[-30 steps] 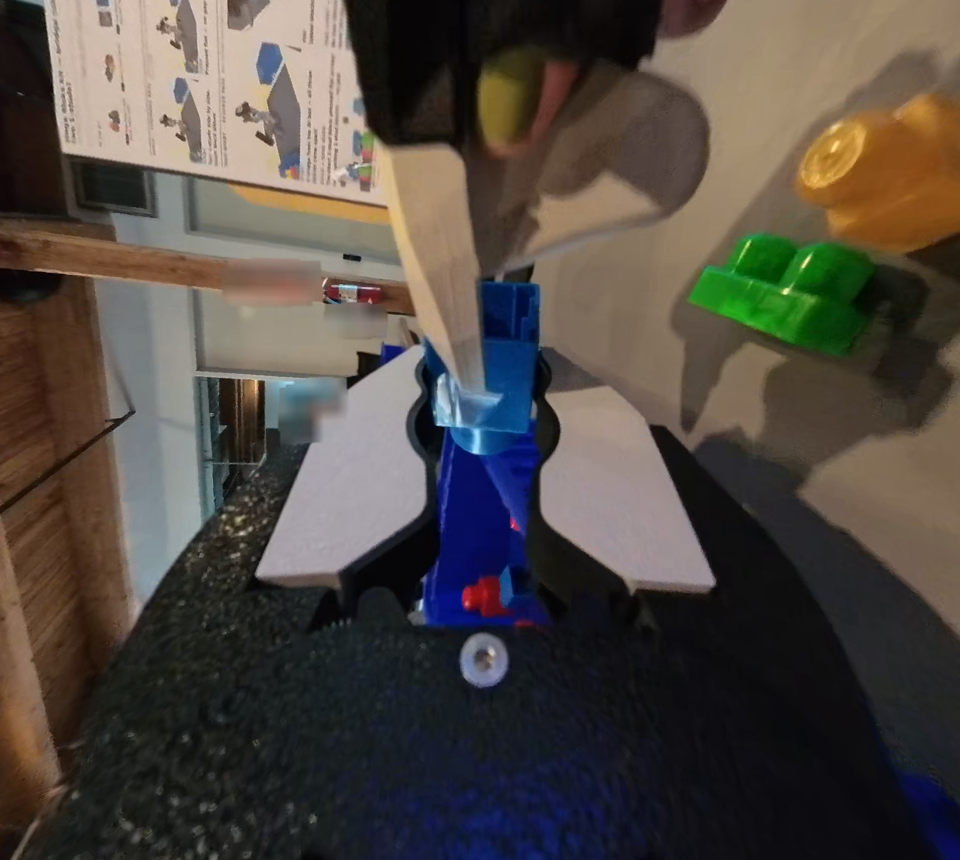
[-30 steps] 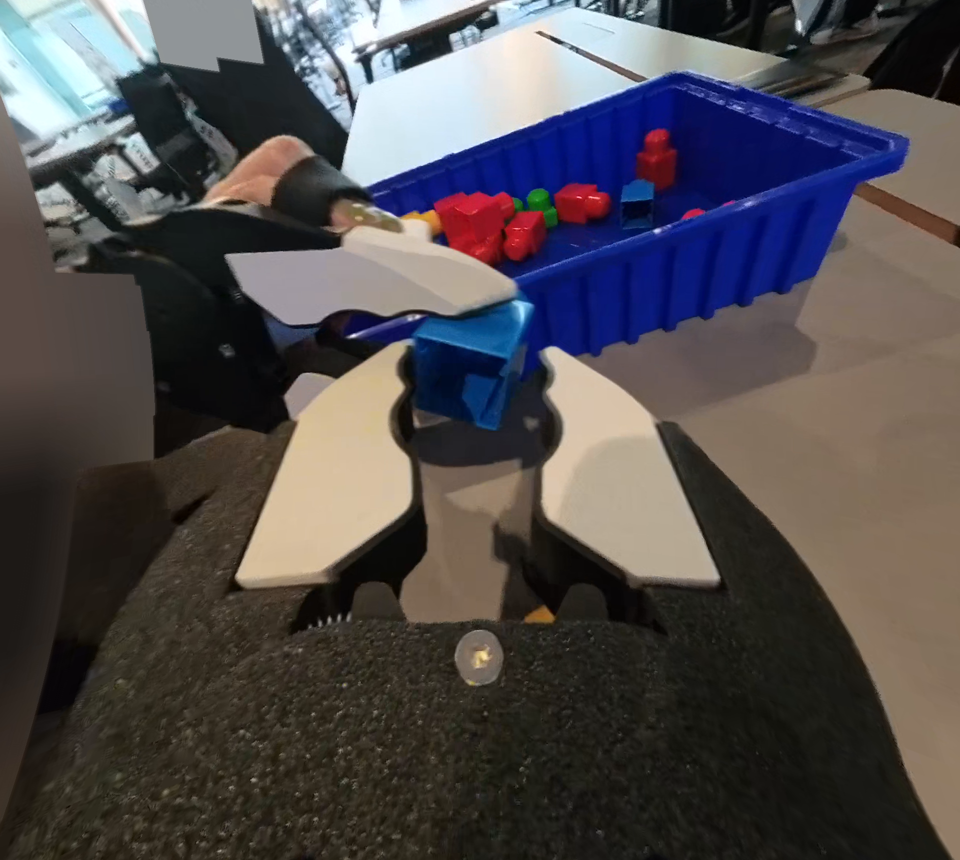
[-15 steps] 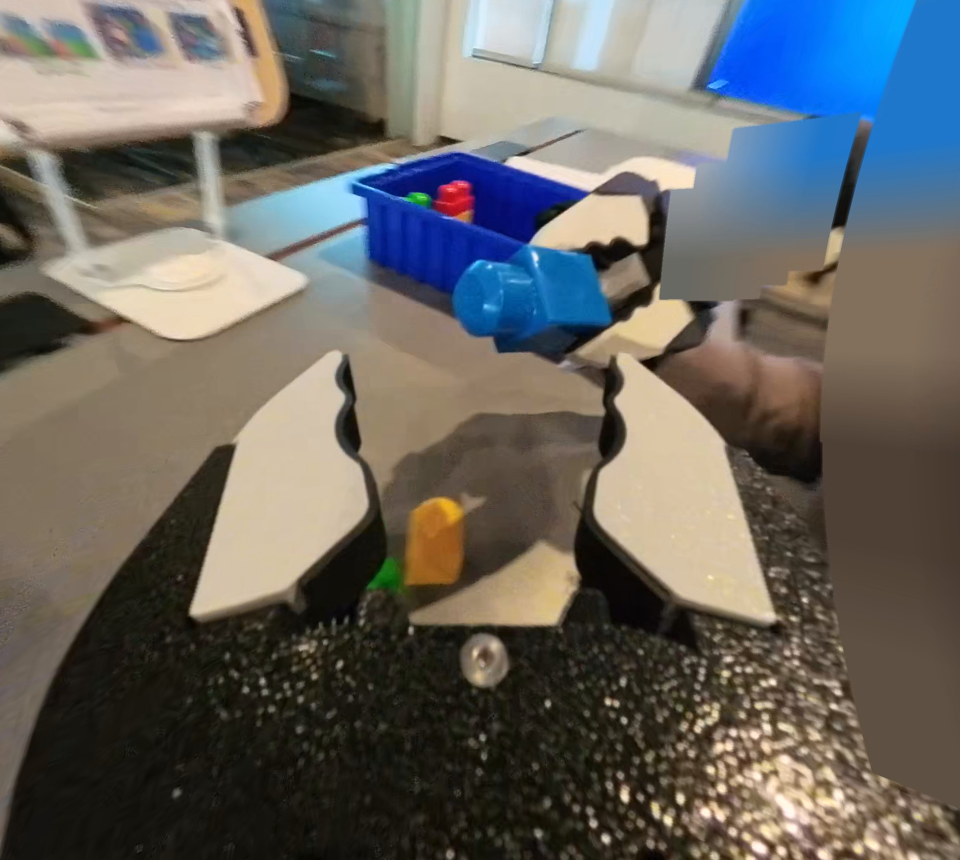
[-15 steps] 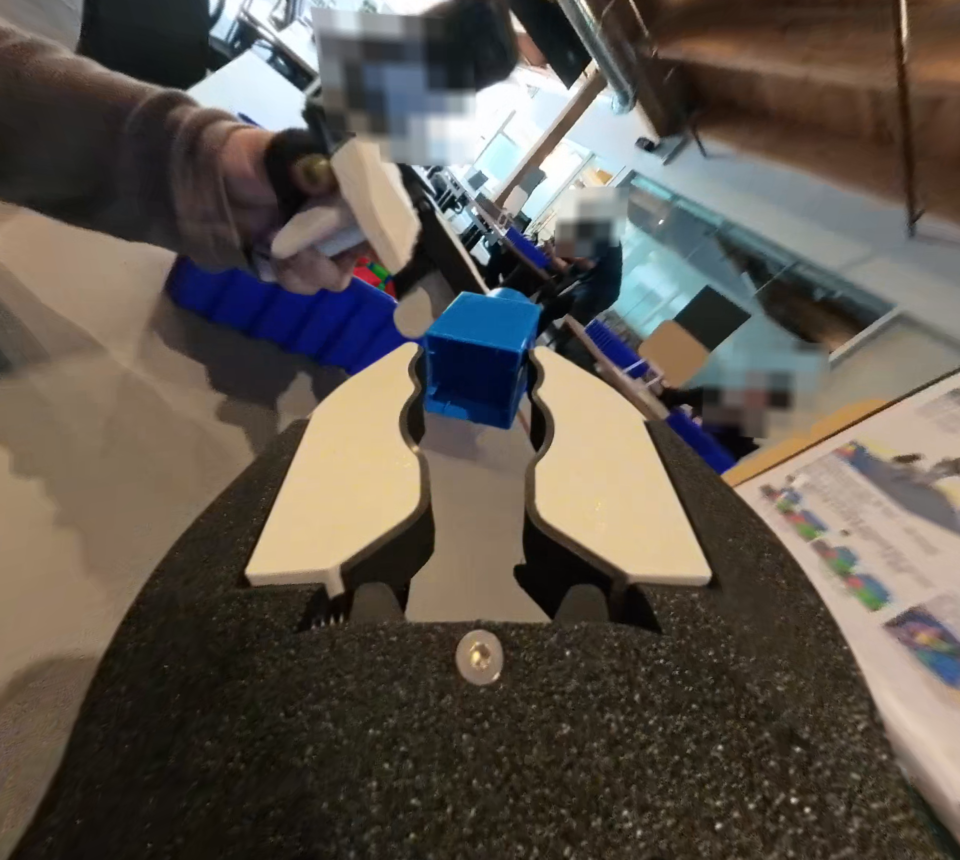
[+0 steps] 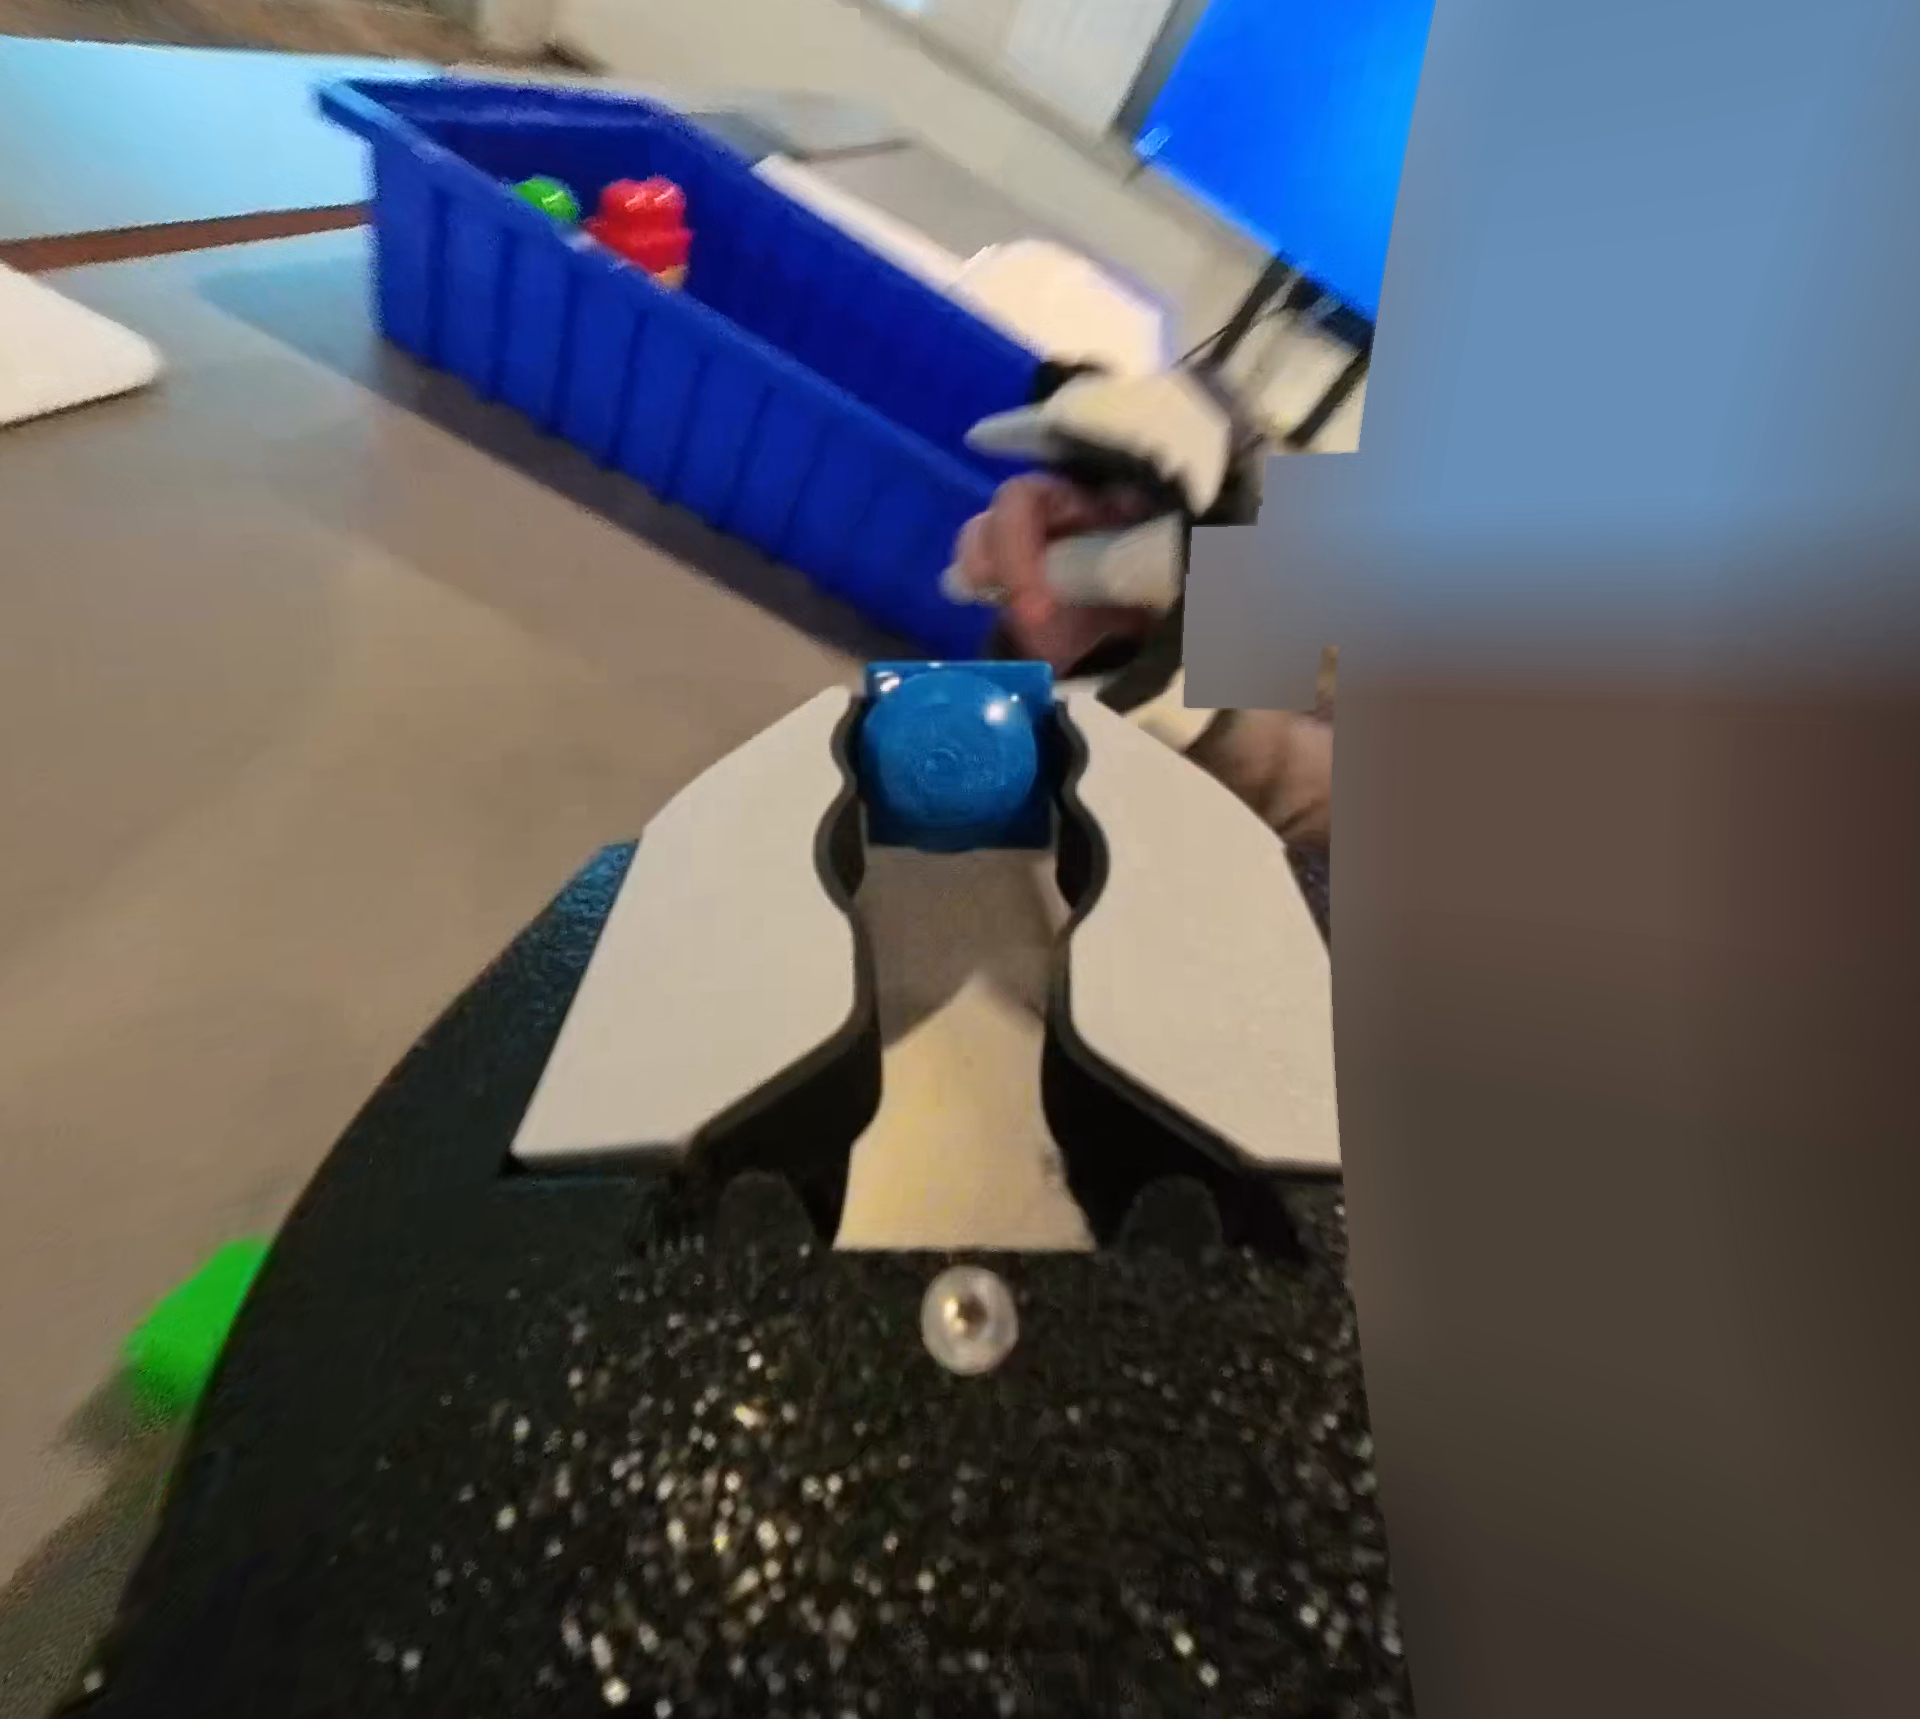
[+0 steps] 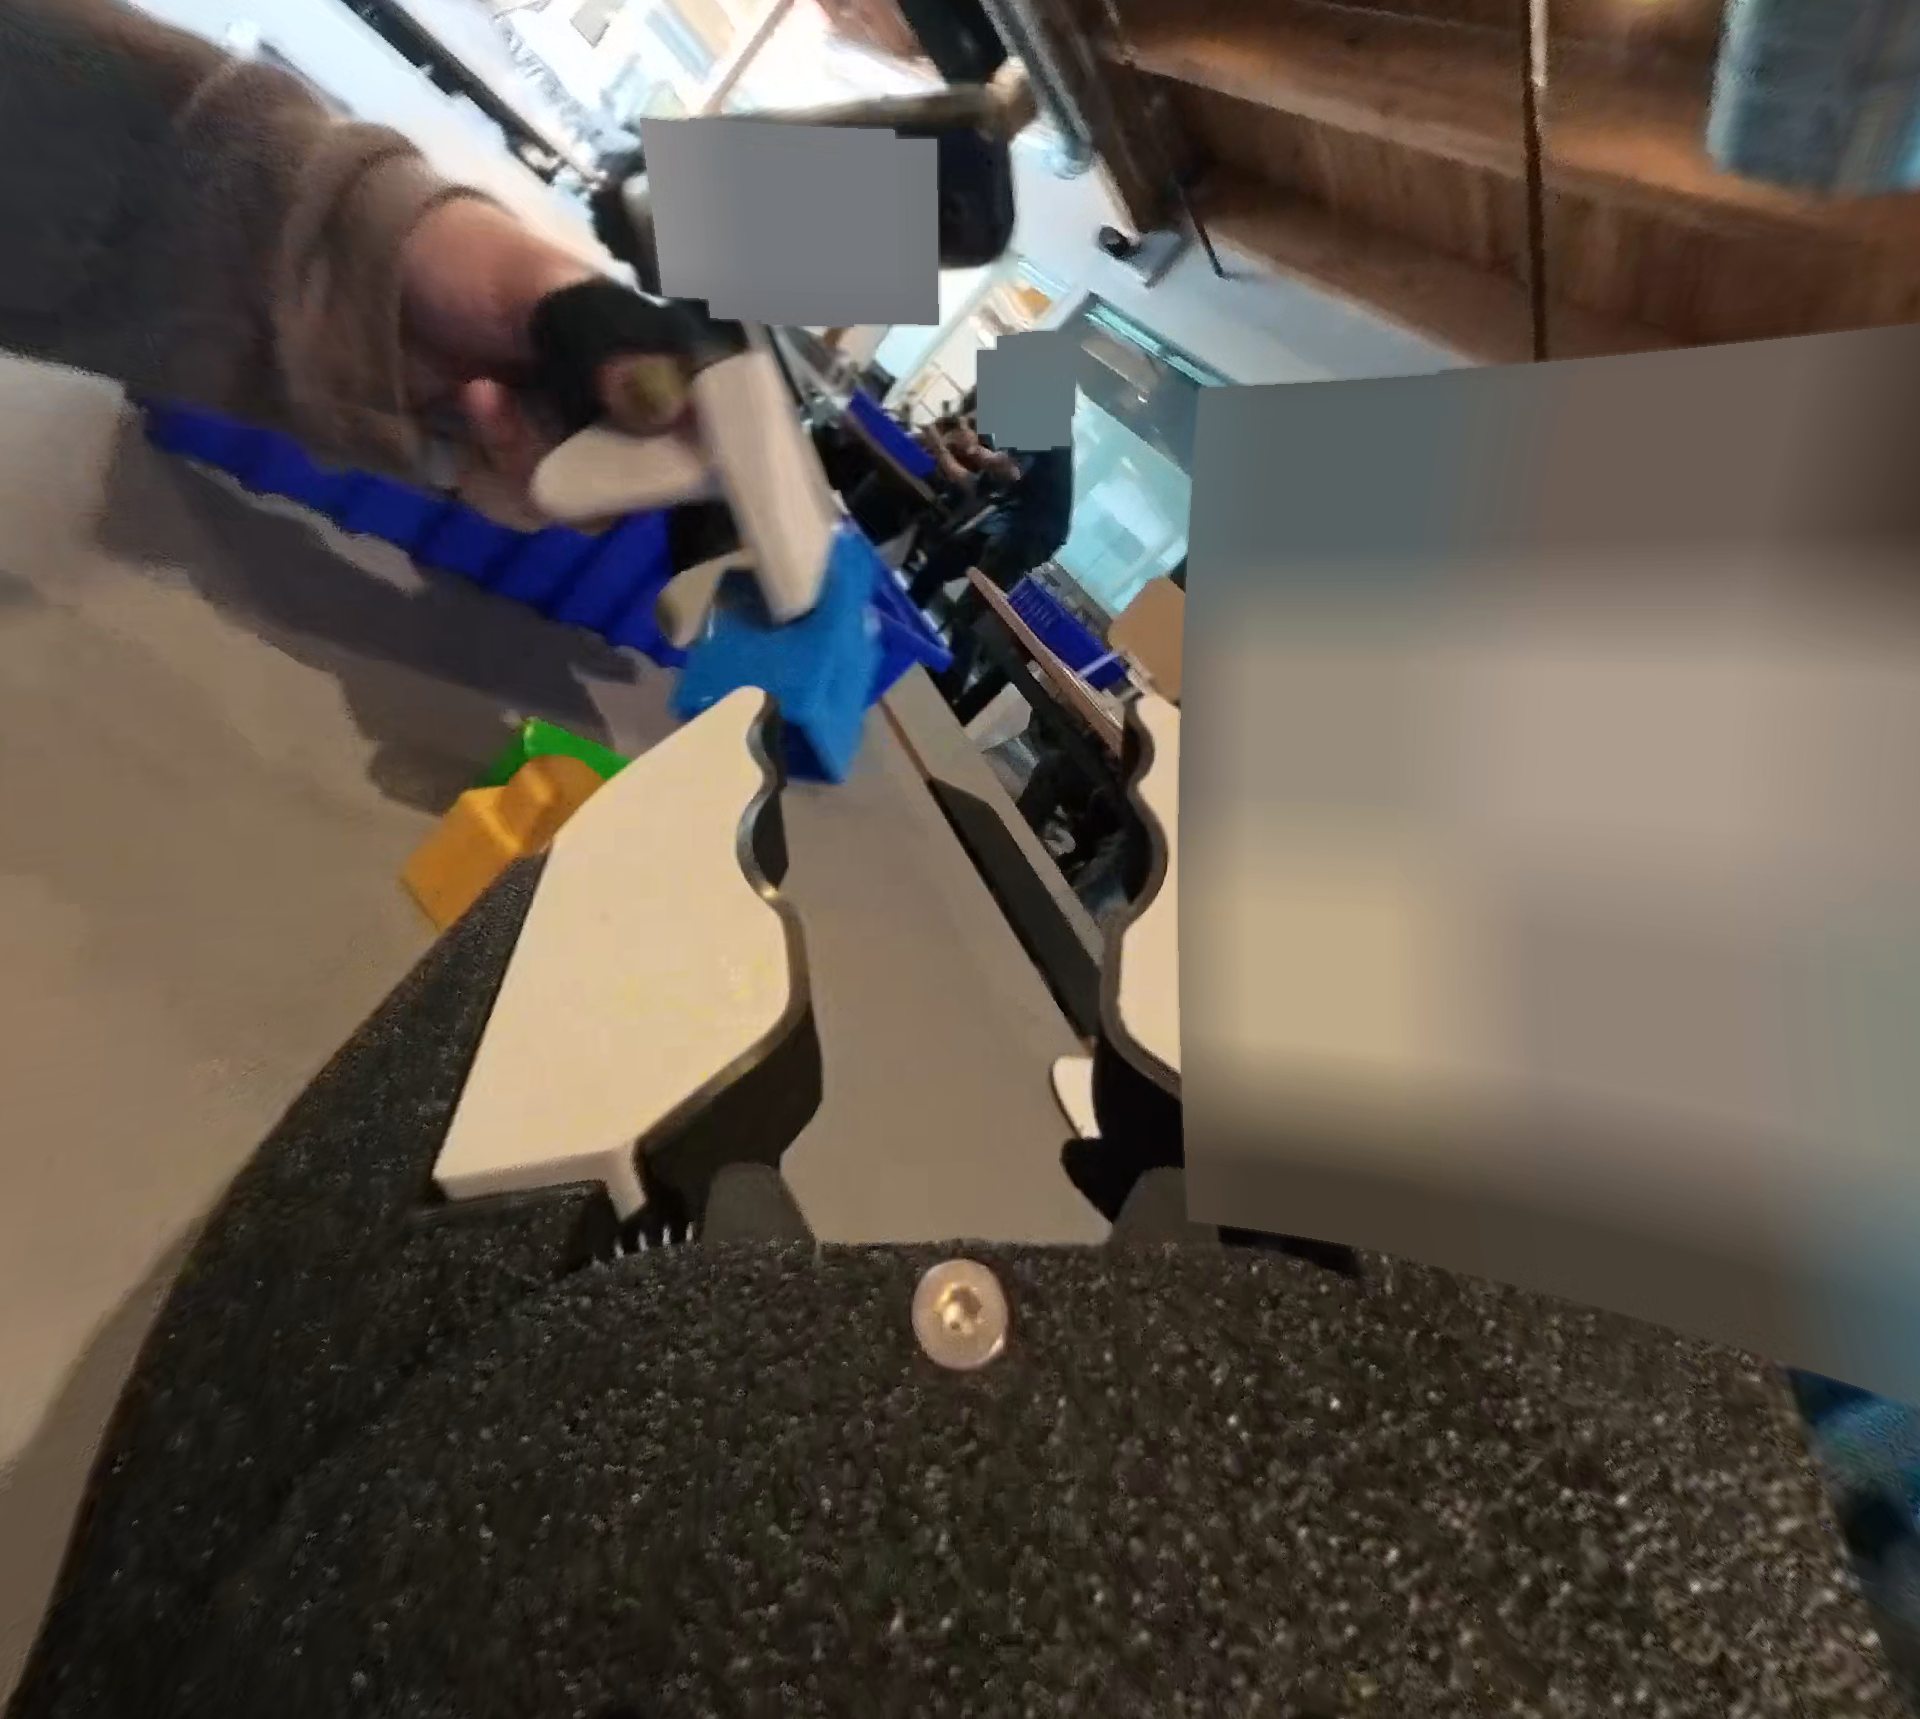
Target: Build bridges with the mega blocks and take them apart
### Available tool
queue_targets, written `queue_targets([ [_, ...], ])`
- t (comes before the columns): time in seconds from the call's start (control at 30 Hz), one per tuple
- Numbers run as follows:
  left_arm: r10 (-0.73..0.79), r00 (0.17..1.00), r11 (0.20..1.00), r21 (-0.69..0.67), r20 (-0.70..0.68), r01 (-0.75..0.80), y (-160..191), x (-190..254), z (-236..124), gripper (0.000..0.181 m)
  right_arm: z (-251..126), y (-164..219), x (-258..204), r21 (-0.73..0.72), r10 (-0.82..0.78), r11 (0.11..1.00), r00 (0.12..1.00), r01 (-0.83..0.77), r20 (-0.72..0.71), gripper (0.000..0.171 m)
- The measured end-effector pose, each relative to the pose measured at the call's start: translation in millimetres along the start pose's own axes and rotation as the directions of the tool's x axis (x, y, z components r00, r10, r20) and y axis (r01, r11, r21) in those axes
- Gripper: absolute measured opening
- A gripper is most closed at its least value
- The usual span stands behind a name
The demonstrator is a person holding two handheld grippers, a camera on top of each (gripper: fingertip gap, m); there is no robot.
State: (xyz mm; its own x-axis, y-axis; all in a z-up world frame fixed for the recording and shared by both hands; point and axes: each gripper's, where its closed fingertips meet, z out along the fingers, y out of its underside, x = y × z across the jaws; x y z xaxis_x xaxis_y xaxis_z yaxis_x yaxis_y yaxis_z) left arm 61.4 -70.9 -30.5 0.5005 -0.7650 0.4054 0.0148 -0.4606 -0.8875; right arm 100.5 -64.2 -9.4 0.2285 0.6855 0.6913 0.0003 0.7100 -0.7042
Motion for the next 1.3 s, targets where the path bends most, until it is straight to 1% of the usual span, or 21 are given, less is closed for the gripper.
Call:
queue_targets([
  [0.07,0.135,0.985,0.982,-0.146,0.105,-0.119,17.1,-13.0,10.7,0.033,-10.6,5.1,13.1,-0.013,0.033,0.999,0.997,-0.034,-0.068,0.056],
  [0.13,0.236,0.961,0.942,-0.275,0.144,-0.19,32.7,-19.6,25.6,0.033,-16.1,4.2,21.0,-0.007,0.041,0.999,0.992,-0.042,-0.116,0.05],
  [0.23,0.339,0.923,0.871,-0.432,0.182,-0.235,52.8,-32.4,45.3,0.034,-16.8,3.4,21.5,0.001,0.084,0.996,0.989,-0.084,-0.123,0.048],
  [0.33,0.415,0.891,0.783,-0.57,0.182,-0.249,71.9,-44.1,55.3,0.033,-14.2,7.2,18.1,-0.018,0.099,0.995,0.989,-0.102,-0.111,0.047],
  [0.43,0.476,0.863,0.715,-0.646,0.169,-0.267,83.3,-51.4,59.7,0.034,-11.1,14.0,13.0,-0.063,0.094,0.993,0.992,-0.099,-0.084,0.045],
  [0.5,0.503,0.852,0.685,-0.668,0.144,-0.291,88.7,-51.8,62.1,0.034,-7.9,22.9,6.6,-0.11,0.118,0.987,0.992,-0.122,-0.038,0.046],
  [0.57,0.535,0.833,0.662,-0.683,0.141,-0.31,91.3,-54.2,62.2,0.034,-4.8,32.7,-0.3,-0.154,0.17,0.974,0.985,-0.168,0.005,0.054],
  [0.63,0.562,0.814,0.656,-0.678,0.146,-0.331,90.1,-55.6,61.9,0.035,-3.3,38.2,-4.5,-0.172,0.212,0.964,0.977,-0.204,0.031,0.059],
  [0.73,0.549,0.82,0.678,-0.661,0.165,-0.321,86.8,-55.0,57.8,0.055,-4.0,41.0,-6.3,-0.172,0.256,0.954,0.965,-0.245,0.051,0.062],
  [0.8,0.536,0.824,0.696,-0.649,0.184,-0.307,83.3,-53.1,47.5,0.067,-5.2,43.8,-8.2,-0.181,0.302,0.941,0.95,-0.285,0.073,0.062],
  [0.87,0.544,0.813,0.715,-0.623,0.209,-0.318,77.7,-48.5,31.1,0.072,-5.8,50.0,-13.9,-0.213,0.362,0.918,0.925,-0.334,0.111,0.061],
  [0.97,0.544,0.804,0.741,-0.587,0.239,-0.326,77.3,-41.4,2.0,0.07,-6.0,66.9,-27.8,-0.313,0.44,0.872,0.883,-0.377,0.164,0.061],
  [1.03,0.539,0.799,0.746,-0.592,0.265,-0.307,83.2,-42.1,-15.5,0.064,-5.6,78.3,-41.0,-0.384,0.499,0.832,0.844,-0.401,0.199,0.061],
  [1.1,0.545,0.782,0.747,-0.599,0.303,-0.289,89.5,-45.7,-29.0,0.063,-5.4,90.1,-54.8,-0.461,0.563,0.779,0.797,-0.425,0.219,0.061],
  [1.2,0.534,0.777,0.76,-0.593,0.333,-0.268,101.1,-47.0,-40.9,0.05,-8.3,108.2,-68.9,-0.562,0.63,0.704,0.747,-0.434,0.212,0.061],
  [1.23,0.518,0.787,0.768,-0.588,0.334,-0.255,105.7,-46.0,-42.3,0.046,-9.8,113.6,-70.8,-0.586,0.643,0.683,0.739,-0.436,0.201,0.06],
  [1.3,0.476,0.817,0.785,-0.576,0.326,-0.228,114.6,-43.9,-42.4,0.043,-12.6,118.6,-74.4,-0.612,0.674,0.652,0.713,-0.448,0.195,0.054],
])
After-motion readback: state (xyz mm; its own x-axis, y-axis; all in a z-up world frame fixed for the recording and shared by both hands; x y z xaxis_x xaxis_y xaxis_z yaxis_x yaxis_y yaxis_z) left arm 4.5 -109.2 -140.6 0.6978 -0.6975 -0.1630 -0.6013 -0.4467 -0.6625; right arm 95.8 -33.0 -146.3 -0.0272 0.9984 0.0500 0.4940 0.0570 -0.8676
